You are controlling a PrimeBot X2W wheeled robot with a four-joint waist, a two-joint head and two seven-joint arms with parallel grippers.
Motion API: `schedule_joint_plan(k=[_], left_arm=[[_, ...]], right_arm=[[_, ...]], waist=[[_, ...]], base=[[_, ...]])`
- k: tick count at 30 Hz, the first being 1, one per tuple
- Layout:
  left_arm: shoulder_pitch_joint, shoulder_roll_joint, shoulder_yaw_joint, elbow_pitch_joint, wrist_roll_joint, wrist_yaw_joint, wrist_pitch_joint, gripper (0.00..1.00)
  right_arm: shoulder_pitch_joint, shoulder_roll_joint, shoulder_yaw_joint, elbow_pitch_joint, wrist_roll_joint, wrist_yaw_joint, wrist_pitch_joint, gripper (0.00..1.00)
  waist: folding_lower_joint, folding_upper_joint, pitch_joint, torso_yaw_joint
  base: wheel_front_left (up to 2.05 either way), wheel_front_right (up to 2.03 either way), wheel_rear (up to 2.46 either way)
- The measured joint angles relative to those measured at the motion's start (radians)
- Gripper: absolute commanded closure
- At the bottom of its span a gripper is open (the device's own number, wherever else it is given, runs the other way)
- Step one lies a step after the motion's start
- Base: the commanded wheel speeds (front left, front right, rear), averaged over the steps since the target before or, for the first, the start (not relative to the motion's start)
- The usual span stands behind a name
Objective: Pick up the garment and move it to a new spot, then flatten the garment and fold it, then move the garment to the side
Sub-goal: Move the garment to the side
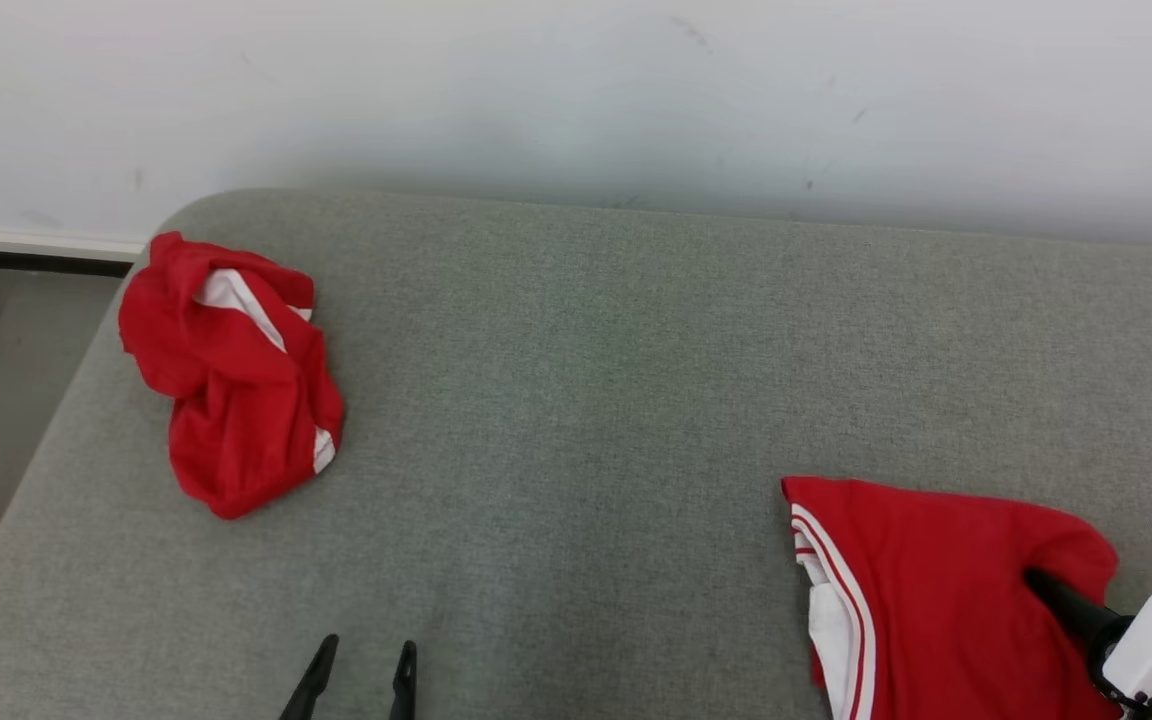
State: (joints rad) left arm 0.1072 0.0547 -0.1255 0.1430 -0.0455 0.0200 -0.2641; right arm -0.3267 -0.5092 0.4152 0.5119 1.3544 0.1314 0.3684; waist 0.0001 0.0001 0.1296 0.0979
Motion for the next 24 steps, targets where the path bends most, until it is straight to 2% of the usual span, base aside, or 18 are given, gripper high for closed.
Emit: schedule_joint_plan(k=[5, 11, 24], left_arm=[[-0.003, -0.002, -0.01, 0.0, -0.009, 0.009, 0.0, 0.0], [-0.004, -0.004, -0.012, -0.005, -0.018, 0.016, 0.0, 0.0], [-0.073, -0.002, -0.032, -0.029, 0.002, 0.011, 0.0, 0.0]], right_arm=[[-0.004, -0.009, 0.034, -0.047, 0.002, 0.0, -0.028, 1.0], [-0.029, -0.055, 0.093, -0.075, -0.042, 0.0, -0.089, 1.0], [-0.186, -0.123, 0.167, -0.005, -0.107, 0.0, -0.25, 1.0]], waist=[[0.0, 0.0, -0.001, -0.006], [0.0, 0.0, 0.002, -0.038], [-0.0001, 0.0, 0.07, -0.189]], base=[[0.0, 0.0, 0.0], [0.0, 0.0, 0.0], [0.0, 0.0, 0.0]])
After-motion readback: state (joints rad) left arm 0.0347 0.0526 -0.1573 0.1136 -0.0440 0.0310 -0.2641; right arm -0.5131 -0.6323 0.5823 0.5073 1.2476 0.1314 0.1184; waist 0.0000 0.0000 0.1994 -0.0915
